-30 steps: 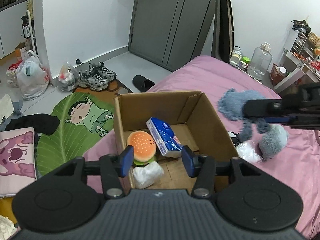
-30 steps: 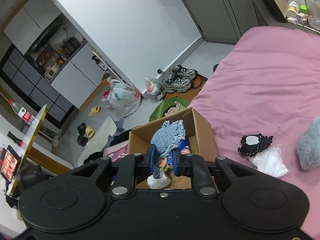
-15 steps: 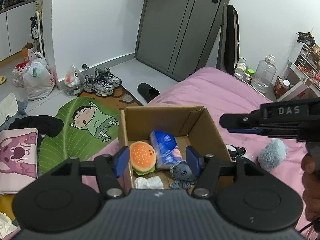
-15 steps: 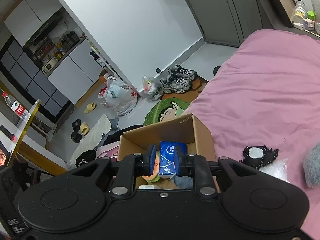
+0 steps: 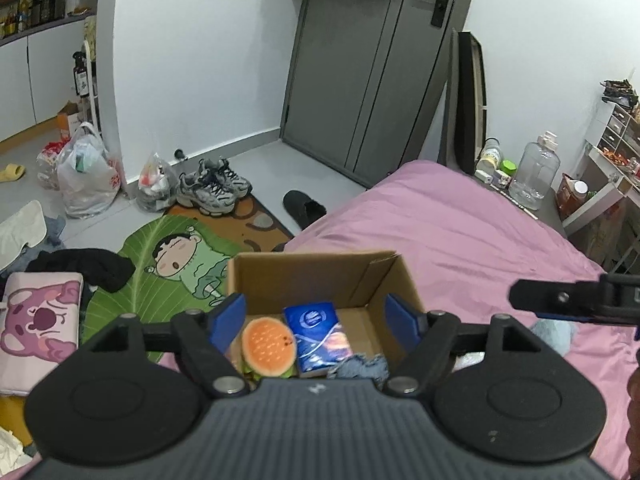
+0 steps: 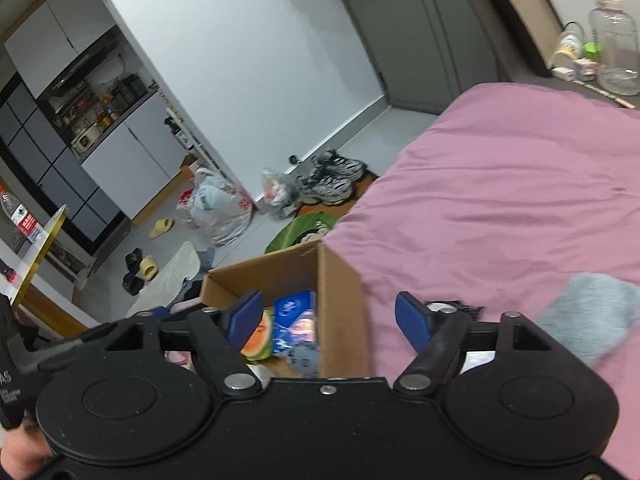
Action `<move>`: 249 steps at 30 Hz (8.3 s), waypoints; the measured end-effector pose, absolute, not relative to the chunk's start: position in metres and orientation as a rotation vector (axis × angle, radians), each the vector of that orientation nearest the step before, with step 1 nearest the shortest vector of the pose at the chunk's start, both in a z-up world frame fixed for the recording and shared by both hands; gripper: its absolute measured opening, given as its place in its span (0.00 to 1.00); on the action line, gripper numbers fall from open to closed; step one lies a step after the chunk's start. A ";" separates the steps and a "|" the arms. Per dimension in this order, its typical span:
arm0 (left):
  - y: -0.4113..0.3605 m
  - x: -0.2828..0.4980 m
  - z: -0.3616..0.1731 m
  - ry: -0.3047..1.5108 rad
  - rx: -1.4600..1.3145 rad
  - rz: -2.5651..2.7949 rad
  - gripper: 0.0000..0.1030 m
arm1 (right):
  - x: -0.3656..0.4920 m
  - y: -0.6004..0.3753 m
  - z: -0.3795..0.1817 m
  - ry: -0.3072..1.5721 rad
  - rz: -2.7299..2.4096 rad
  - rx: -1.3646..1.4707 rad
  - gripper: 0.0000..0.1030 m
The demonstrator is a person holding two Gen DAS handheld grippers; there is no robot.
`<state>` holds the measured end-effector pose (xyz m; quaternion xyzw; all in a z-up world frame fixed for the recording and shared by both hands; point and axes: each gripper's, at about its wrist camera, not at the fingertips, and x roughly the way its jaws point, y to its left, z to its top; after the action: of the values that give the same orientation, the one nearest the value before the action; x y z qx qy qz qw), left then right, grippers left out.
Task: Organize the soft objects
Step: 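Move both tools back toward the black fabric item and grey plush, then close the right gripper on the grey fluffy plush, then lift the grey plush with the right gripper and carry it over the box, then open the right gripper to drop the grey plush into the box, then move both tools back over the bed toward the black item and clear bag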
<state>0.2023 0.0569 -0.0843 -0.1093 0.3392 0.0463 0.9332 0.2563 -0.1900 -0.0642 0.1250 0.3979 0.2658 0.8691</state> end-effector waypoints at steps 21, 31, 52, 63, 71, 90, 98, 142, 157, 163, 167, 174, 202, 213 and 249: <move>-0.021 0.225 -0.073 0.695 -0.225 -0.003 0.75 | 0.251 -0.287 -0.085 0.829 0.386 0.315 0.82; -0.068 0.240 -0.090 0.722 -0.182 -0.078 0.75 | 0.254 -0.334 -0.120 0.858 0.313 0.400 0.84; -0.123 0.270 -0.128 0.806 -0.037 -0.196 0.75 | 0.278 -0.351 -0.172 0.964 0.266 0.294 0.67; -0.137 0.293 -0.139 0.812 -0.018 -0.245 0.74 | 0.305 -0.347 -0.169 0.949 0.330 0.354 0.51; -0.137 0.309 -0.151 0.842 -0.090 -0.286 0.71 | 0.322 -0.350 -0.181 0.983 0.380 0.472 0.21; -0.154 0.308 -0.168 0.907 -0.182 -0.394 0.26 | 0.306 -0.351 -0.166 0.978 0.377 0.479 0.12; -0.142 0.288 -0.141 0.852 -0.165 -0.380 0.26 | 0.295 -0.343 -0.146 0.941 0.401 0.495 0.12; 0.006 0.159 -0.057 0.670 -0.259 -0.231 0.27 | 0.206 -0.200 -0.066 0.755 0.551 0.350 0.13; 0.065 0.128 -0.063 0.680 -0.340 -0.161 0.27 | 0.183 -0.147 -0.068 0.781 0.630 0.339 0.13; 0.081 0.126 -0.069 0.706 -0.346 -0.124 0.27 | 0.185 -0.128 -0.075 0.811 0.652 0.350 0.13; 0.087 0.127 -0.075 0.727 -0.344 -0.111 0.27 | 0.187 -0.123 -0.081 0.830 0.651 0.352 0.13; 0.084 0.140 -0.089 0.791 -0.331 -0.109 0.27 | 0.192 -0.122 -0.095 0.873 0.625 0.365 0.17; 0.052 0.129 -0.052 0.764 -0.214 0.066 0.63 | 0.177 -0.190 -0.056 0.794 0.580 0.305 0.88; 0.048 0.110 -0.030 0.678 -0.223 0.088 0.64 | 0.168 -0.211 -0.043 0.760 0.565 0.278 1.00; -0.007 0.113 0.016 0.663 -0.073 -0.017 0.87 | 0.174 -0.261 -0.029 0.718 0.547 0.218 1.00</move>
<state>0.1127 -0.0073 0.0159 -0.0359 0.3253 -0.0085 0.9449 0.1744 -0.2611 -0.0294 0.1050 0.3463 0.2639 0.8941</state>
